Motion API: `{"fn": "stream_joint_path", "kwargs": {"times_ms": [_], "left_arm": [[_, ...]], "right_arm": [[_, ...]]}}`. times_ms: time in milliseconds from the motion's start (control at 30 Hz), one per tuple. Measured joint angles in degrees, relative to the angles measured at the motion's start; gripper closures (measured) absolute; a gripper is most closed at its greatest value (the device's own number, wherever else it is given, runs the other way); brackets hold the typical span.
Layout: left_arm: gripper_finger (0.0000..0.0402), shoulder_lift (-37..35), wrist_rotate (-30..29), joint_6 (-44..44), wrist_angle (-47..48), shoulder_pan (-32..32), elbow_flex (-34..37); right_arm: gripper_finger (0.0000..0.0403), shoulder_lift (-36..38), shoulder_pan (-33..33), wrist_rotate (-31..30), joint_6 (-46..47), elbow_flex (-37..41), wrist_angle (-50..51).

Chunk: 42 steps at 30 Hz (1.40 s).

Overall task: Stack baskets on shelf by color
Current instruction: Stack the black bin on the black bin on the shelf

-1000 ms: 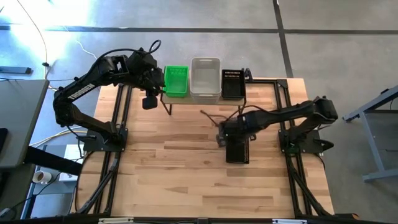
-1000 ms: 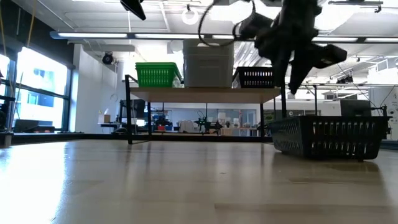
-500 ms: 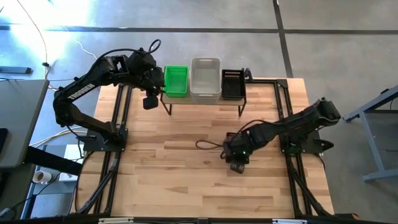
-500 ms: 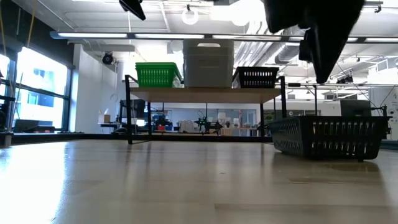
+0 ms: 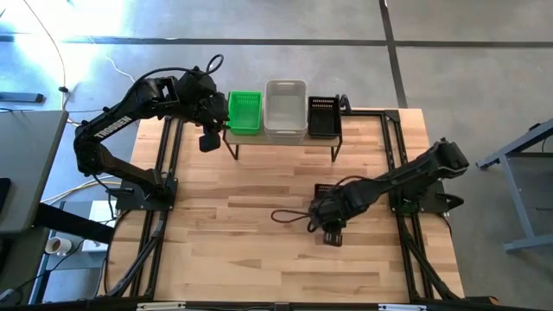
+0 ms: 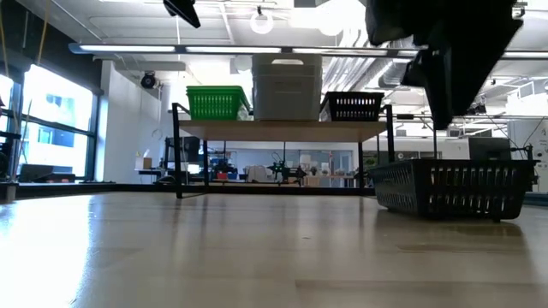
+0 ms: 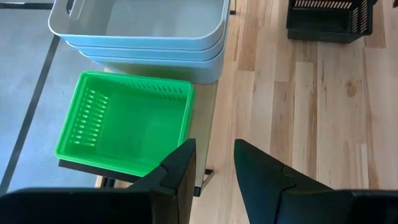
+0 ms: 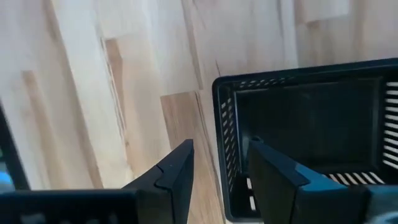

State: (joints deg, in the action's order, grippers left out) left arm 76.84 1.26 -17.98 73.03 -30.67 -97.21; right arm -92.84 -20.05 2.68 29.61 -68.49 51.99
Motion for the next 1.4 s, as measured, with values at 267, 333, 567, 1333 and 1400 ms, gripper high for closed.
{"fn": "stream_joint_path", "kwargs": {"times_ms": [267, 333, 567, 1333, 1400], "left_arm": [[0.0300, 0.0, 0.0, -0.1, 0.2, 0.0, 0.0], [0.0300, 0.0, 0.0, -0.2, 0.2, 0.0, 0.0], [0.0300, 0.0, 0.0, -0.2, 0.2, 0.0, 0.0], [0.0300, 0.0, 0.0, -0.2, 0.3, 0.0, 0.0], [0.0300, 0.0, 0.0, -0.2, 0.3, 0.0, 0.0]], "right_arm": [[0.0268, -5.7, 0.0, 2.5, 0.0, 0.0, -0.6], [0.0268, -7.3, 0.0, 2.6, 0.1, 0.0, -0.4], [0.0281, -12.8, 0.1, 3.6, 0.5, 0.0, 0.0], [0.0402, -10.7, 0.1, -5.8, 5.0, -23.3, 19.4], [0.0402, -10.7, 0.1, -8.7, 5.0, -26.4, 23.6]]}}
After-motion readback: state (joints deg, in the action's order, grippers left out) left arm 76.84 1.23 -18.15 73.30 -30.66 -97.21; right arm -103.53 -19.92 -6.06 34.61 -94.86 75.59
